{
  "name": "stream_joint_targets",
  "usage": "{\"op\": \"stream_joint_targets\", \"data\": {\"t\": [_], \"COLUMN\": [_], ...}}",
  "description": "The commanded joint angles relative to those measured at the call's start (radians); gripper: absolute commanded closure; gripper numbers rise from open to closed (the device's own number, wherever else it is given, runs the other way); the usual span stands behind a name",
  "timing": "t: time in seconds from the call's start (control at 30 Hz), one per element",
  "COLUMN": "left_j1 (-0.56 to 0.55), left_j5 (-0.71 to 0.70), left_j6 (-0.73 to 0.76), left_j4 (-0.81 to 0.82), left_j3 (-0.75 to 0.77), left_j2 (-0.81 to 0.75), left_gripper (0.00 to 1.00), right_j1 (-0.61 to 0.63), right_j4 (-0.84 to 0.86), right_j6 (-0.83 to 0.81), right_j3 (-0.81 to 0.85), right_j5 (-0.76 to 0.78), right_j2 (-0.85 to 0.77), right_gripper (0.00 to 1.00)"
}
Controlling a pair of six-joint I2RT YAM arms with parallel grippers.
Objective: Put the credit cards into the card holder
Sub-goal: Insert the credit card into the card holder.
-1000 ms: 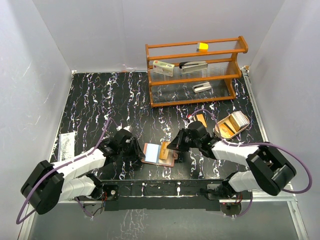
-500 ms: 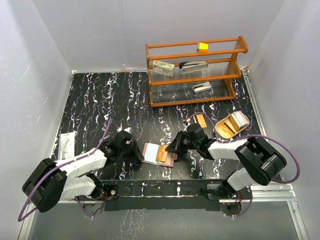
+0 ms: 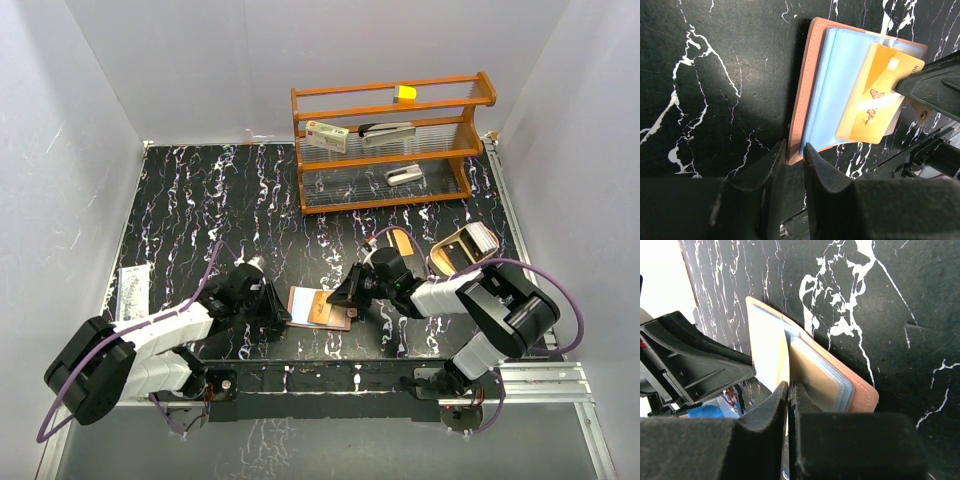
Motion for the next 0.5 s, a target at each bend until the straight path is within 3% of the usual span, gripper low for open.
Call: {"op": "stream_joint_targets", "data": {"t": [0.0,0.3,0.47], "left_j1": [0.001,0.002,0.002], "left_j5": [0.035,0.055,0.057], "left_j6": [-0.020,-0.041,-0.038], "left_j4": [0.013,0.027,0.024], "left_j3": [-0.026,-0.025,-0.024], "left_j2": [0.003,-0.014,-0.008], "left_gripper": [0.81,0.81,0.81], "right_j1": [0.008,0.031,0.040], "right_j4": [0.058,0.053,-0.097], "right_j6": [-0.011,-0.025,-0.096], "right_j3": [-0.003,0.038,0.106], "right_j5": [-0.009,0.005,0.036], "right_j2": [0.023,0.057,0.057], "right_gripper": [1.00,0.99,0.84]}}
